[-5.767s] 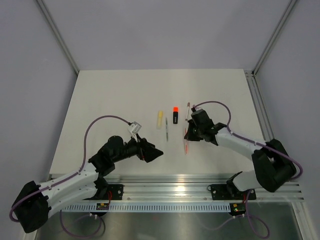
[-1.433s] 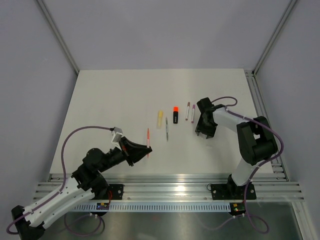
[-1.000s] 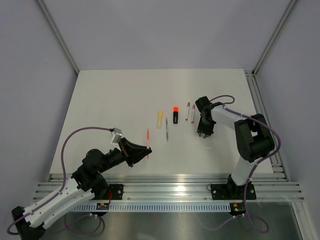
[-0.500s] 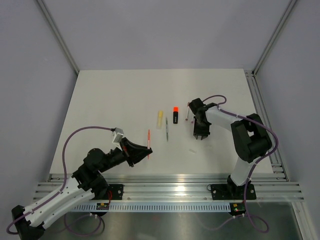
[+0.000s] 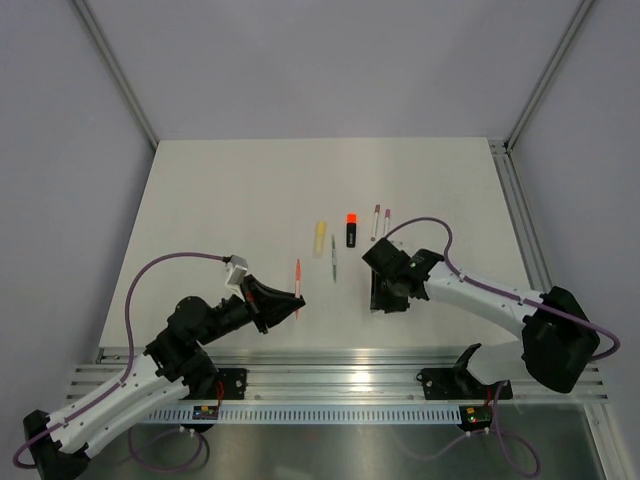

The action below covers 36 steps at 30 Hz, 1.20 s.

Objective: Insert the pens into the pen caps
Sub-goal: Insert the pen cap onto the pen.

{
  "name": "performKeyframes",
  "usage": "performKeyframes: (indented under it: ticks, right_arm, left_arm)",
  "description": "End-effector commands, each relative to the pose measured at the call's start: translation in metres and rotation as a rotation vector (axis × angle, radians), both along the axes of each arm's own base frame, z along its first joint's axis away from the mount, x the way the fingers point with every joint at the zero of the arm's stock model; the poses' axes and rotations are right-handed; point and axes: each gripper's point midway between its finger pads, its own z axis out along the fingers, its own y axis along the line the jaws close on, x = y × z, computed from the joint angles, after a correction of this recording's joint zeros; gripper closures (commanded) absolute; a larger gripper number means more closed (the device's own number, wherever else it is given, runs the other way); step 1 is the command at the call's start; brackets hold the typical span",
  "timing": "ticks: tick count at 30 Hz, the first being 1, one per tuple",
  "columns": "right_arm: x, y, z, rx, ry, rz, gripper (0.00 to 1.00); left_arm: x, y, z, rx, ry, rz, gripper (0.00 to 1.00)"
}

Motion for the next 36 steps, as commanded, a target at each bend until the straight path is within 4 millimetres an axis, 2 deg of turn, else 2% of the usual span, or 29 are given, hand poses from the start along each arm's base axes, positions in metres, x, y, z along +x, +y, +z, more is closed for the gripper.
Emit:
performKeyframes:
  ticks: [1, 3, 5, 12, 19, 33, 36]
  right_arm:
    - [-0.047, 0.012, -0.019, 0.070, 0.149, -0.043, 0.60]
    - [-0.058, 0.010, -0.031, 0.026, 0.185, -0.032, 0.63]
    - [-0.060, 0.010, -0.039, 0.011, 0.196, -0.021, 0.65]
    - [-0.051, 0.007, -0.052, -0.071, 0.189, 0.001, 0.68]
    - [-0.044, -0.005, -0.050, -0.150, 0.160, 0.000, 0.69]
    - [-0.035, -0.007, -0.039, -0.181, 0.122, 0.003, 0.69]
    - [-0.032, -0.002, -0.035, -0.148, 0.106, -0.008, 0.70]
  left_arm:
    - [-0.002, -0.001, 0.015, -0.041, -0.042, -0.015, 1.00]
    - [-0.002, -0.002, 0.015, -0.041, -0.043, -0.015, 1.00]
    - [-0.001, -0.002, 0.014, -0.037, -0.040, -0.013, 1.00]
    - [0.000, -0.003, 0.011, -0.026, -0.036, -0.008, 1.00]
    - [0.001, -0.003, 0.010, -0.022, -0.034, -0.006, 1.00]
    - [0.001, -0.003, 0.010, -0.020, -0.032, -0.006, 1.00]
    - [0.001, -0.003, 0.010, -0.020, -0.032, -0.008, 1.00]
